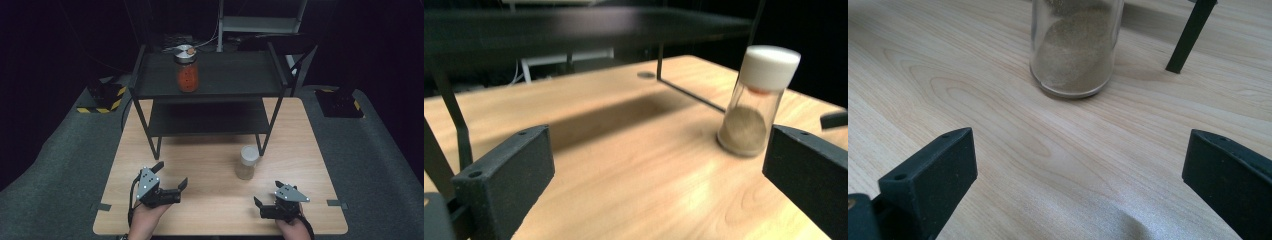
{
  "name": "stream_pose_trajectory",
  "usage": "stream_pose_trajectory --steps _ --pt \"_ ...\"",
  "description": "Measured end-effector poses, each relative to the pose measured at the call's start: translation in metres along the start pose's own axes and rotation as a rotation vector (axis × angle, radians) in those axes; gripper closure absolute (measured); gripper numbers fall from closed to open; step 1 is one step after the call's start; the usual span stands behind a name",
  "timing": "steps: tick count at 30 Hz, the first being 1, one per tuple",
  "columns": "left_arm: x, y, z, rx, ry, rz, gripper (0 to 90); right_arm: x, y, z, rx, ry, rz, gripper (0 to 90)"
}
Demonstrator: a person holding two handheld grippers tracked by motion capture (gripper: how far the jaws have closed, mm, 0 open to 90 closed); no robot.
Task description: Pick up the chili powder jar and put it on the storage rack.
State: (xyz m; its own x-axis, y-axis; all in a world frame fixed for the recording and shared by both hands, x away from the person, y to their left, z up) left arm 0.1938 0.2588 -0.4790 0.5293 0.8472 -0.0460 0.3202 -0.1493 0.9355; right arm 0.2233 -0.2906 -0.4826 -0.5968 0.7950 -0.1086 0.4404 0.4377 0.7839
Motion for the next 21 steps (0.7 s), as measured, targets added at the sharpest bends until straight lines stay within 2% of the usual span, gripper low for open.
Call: stream_pose_trajectory --steps 4,9,11,12,16,19,21 --pt "0.0 -0.011 0.003 0.035 -0.003 0.005 0.3 0.001 0.0 0.0 0.0 -0.005 -0.003 0.3" --pt "0.002 -0.026 0.007 0.083 -0.026 0.008 0.3 0.002 -0.001 0.0 -0.003 -0.01 -0.005 0.3" --pt "0.004 -0.027 0.009 0.106 -0.035 0.009 0.3 0.002 -0.002 0.0 -0.012 -0.01 -0.003 0.3" --pt "0.004 -0.024 0.01 0.135 -0.031 0.03 0.3 0.002 -0.002 0.0 -0.01 -0.012 -0.002 0.3" --pt "0.006 -0.025 0.015 0.173 -0.03 0.031 0.3 0.004 0.0 0.0 -0.004 -0.021 0.009 0.3" --pt "0.004 -0.025 0.018 0.21 -0.027 0.055 0.3 0.003 -0.001 0.0 -0.009 -0.024 0.019 0.4" --pt "0.002 -0.025 0.019 0.204 -0.024 0.07 0.3 0.005 -0.003 -0.001 -0.019 -0.033 0.026 0.7"
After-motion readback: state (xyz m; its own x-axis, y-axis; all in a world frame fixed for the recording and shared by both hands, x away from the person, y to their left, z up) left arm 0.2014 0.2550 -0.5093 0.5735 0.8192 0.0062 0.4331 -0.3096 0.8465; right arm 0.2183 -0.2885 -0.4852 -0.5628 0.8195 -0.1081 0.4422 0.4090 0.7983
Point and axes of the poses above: each handheld gripper's, and its own axes: z roughly forward along the jaws, y roughly out of its top, x roughly to its left, the point moved 1 cm from there along z, roughly forward along the jaws, and after that the axes turned 10 degrees about x, right-handed, at the moved point
